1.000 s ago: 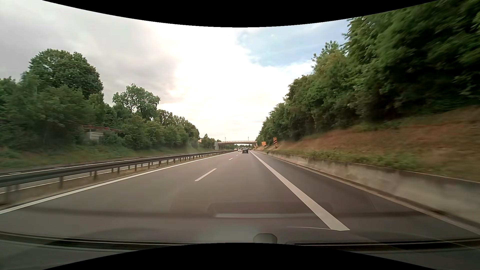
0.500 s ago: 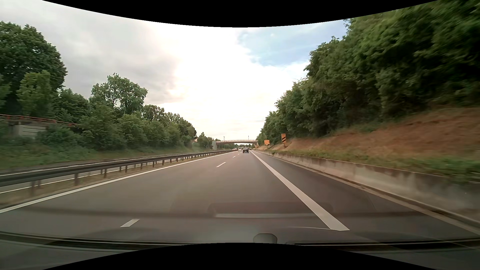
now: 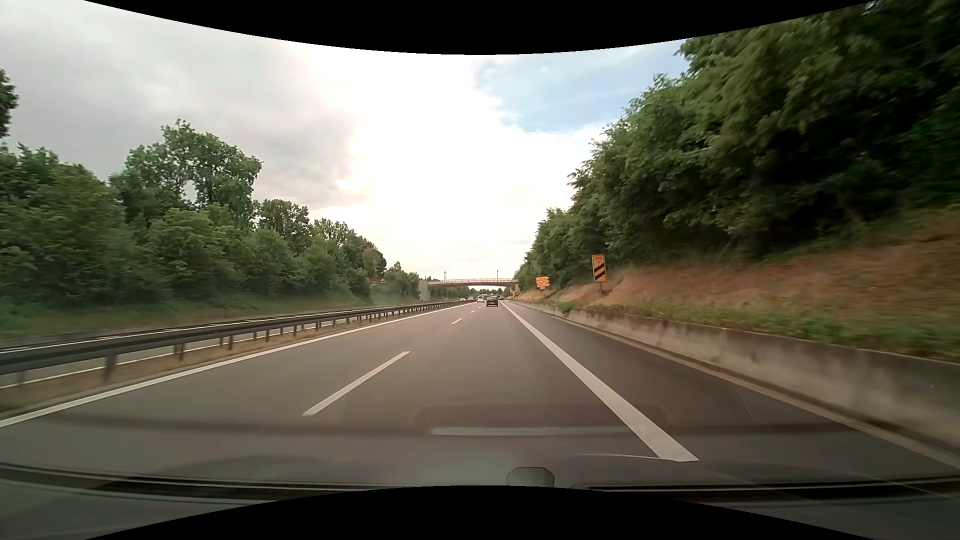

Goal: Follow the waypoints while adhering to traffic rules and regulations

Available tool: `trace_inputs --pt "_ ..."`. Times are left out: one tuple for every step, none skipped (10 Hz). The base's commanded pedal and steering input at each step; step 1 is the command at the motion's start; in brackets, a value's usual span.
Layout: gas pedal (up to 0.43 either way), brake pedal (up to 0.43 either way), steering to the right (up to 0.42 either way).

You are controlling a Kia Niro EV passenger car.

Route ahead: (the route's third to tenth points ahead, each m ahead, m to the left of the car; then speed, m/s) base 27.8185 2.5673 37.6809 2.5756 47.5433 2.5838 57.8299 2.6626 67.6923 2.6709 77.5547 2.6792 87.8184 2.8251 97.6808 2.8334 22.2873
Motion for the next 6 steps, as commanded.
trace_inputs --pt "0.197 0.000 -0.004" --pt "0.197 0.000 -0.004" --pt "0.197 0.000 -0.004" --pt "0.197 0.000 -0.003" --pt "0.197 0.000 -0.003" --pt "0.197 0.000 -0.003"
